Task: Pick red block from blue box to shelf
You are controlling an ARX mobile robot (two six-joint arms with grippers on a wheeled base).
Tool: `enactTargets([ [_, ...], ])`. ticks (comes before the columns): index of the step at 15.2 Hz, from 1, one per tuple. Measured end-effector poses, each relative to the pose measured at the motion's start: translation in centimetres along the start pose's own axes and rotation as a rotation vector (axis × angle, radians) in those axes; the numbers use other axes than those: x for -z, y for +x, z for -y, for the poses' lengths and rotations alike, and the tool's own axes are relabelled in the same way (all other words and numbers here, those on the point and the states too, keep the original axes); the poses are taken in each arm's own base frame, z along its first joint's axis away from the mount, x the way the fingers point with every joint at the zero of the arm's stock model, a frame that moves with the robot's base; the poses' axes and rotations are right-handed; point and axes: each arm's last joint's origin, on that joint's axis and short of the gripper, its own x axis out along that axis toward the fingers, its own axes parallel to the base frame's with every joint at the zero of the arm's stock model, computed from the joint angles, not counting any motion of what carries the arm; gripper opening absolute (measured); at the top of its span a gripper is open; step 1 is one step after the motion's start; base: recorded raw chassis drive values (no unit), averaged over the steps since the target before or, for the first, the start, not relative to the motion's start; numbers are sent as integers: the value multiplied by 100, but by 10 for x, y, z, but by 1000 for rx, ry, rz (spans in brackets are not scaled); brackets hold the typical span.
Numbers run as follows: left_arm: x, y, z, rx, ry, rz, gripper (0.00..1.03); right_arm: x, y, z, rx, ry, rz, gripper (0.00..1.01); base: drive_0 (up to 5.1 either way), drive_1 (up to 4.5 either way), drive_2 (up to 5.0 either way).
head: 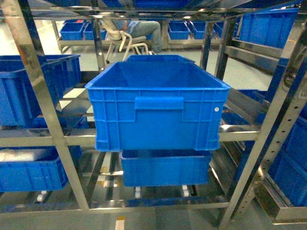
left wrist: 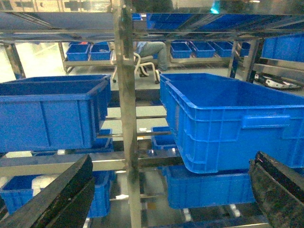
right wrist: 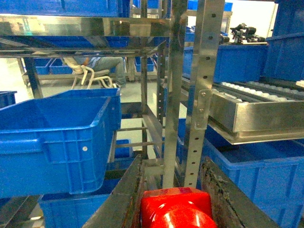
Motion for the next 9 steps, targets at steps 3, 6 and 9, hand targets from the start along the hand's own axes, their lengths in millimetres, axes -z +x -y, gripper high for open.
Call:
enactTargets([
  [3,0,0,0,0,0,0,98,0,0,0,0,0,1,29,-2,429,-434],
  [6,0,0,0,0,0,0,98,0,0,0,0,0,-1,29,-2,429,-434],
  [9,0,0,0,0,0,0,98,0,0,0,0,0,0,29,0,0,0],
])
